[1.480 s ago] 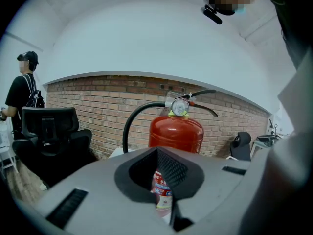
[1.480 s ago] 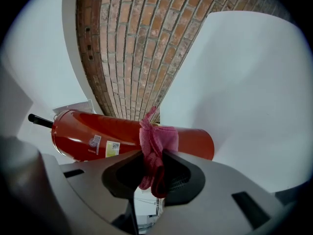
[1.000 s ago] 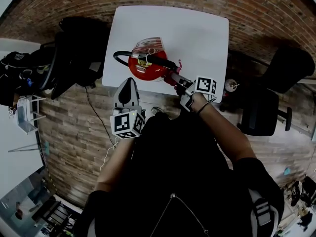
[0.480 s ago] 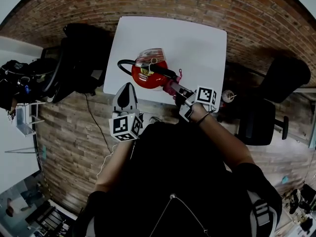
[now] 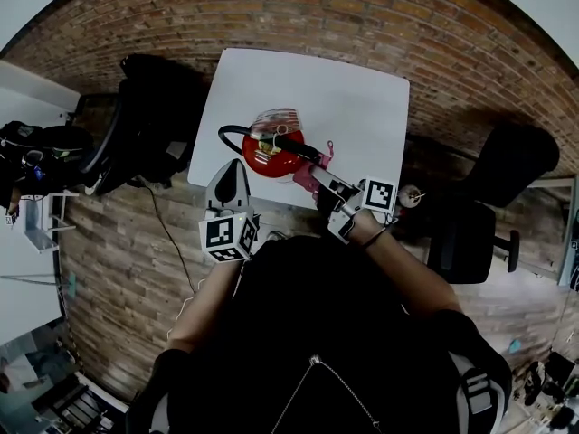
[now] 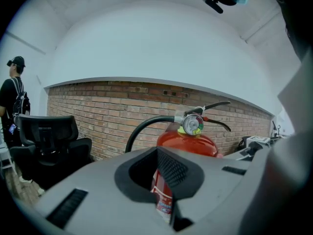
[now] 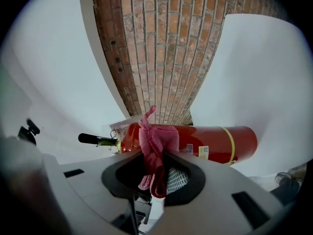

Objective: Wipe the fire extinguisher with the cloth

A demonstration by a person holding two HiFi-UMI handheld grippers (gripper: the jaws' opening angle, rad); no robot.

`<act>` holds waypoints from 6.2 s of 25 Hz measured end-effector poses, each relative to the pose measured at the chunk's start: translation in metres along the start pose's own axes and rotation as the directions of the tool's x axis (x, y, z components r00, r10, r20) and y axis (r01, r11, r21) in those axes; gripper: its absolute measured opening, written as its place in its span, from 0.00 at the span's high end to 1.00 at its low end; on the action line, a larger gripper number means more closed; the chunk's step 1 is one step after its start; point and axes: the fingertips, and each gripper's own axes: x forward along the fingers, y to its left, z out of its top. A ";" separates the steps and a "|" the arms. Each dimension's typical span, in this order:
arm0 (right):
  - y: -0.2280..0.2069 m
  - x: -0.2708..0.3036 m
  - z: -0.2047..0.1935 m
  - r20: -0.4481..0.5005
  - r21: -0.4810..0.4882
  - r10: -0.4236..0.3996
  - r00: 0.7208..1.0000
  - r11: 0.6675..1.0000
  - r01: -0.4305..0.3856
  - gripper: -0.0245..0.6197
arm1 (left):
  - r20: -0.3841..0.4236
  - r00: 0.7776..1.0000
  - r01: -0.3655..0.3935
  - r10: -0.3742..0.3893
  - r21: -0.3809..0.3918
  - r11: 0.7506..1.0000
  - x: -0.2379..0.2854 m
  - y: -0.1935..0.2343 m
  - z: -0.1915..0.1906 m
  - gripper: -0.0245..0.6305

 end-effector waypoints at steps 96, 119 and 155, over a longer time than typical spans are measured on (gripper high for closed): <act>-0.235 0.008 -0.078 0.386 0.153 -0.282 0.879 0.959 0.241 0.80 | -0.148 0.981 0.135 -0.124 0.067 0.989 -0.066 0.057 -0.070 0.92; -0.145 0.007 -0.070 0.414 0.122 -0.184 0.891 0.982 0.146 0.80 | -0.117 0.979 0.174 -0.170 0.033 0.984 -0.059 0.032 -0.062 0.92; -0.002 0.006 -0.057 0.409 -0.013 0.036 0.912 0.999 -0.034 0.80 | -0.080 0.980 0.182 -0.181 0.005 0.983 -0.067 0.025 -0.057 0.92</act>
